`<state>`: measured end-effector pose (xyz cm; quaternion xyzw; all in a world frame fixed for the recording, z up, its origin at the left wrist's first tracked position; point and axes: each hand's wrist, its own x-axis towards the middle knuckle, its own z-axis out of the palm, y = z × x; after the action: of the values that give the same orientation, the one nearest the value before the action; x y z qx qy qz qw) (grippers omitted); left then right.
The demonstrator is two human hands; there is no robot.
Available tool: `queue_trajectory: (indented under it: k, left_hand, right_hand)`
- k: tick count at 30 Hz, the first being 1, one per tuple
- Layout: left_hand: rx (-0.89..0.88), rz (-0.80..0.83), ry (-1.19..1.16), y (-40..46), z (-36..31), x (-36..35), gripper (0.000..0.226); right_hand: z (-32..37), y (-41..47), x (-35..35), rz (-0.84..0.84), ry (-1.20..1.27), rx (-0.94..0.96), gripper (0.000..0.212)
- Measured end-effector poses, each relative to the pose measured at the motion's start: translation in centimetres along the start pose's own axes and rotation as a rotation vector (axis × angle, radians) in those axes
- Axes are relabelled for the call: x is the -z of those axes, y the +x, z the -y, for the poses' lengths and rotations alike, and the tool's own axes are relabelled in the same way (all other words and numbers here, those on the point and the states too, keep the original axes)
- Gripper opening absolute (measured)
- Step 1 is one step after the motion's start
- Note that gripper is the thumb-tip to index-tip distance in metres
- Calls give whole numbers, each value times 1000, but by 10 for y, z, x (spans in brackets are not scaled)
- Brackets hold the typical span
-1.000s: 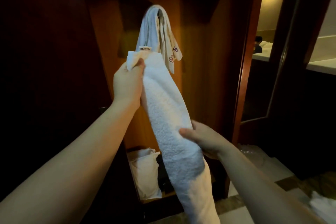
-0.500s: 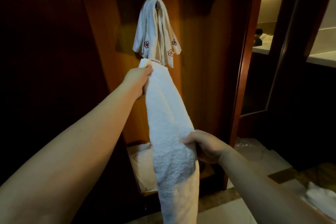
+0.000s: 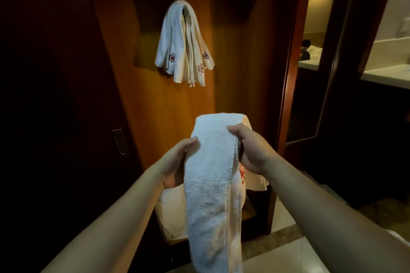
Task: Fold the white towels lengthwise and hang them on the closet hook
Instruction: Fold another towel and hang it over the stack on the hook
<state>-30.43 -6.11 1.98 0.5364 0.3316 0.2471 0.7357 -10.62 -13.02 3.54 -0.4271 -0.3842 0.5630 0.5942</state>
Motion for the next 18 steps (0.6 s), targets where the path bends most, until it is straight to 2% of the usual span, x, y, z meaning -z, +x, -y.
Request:
queue_trajectory:
  k: [2, 6, 9, 12, 15, 18]
  left_hand:
    - [15, 45, 5, -2, 2, 4, 57]
    - [-3, 130, 106, -5, -2, 4, 61]
    - [-99, 78, 183, -7, -10, -1, 65]
    - [-125, 48, 271, -11, -16, -8, 68]
    - [-165, -156, 432, -16, -17, -16, 59]
    - [-298, -531, 643, -15, -8, -22, 43]
  right_hand:
    - [4, 1, -2, 24, -9, 3, 56]
    - [15, 2, -8, 52, 20, 39, 63]
    - [11, 0, -9, 107, 66, 27, 79]
    - [1, 0, -9, 192, 70, -100, 88]
    - [0, 6, -10, 162, -7, -135, 73]
    - [4, 12, -16, 116, 5, -103, 72]
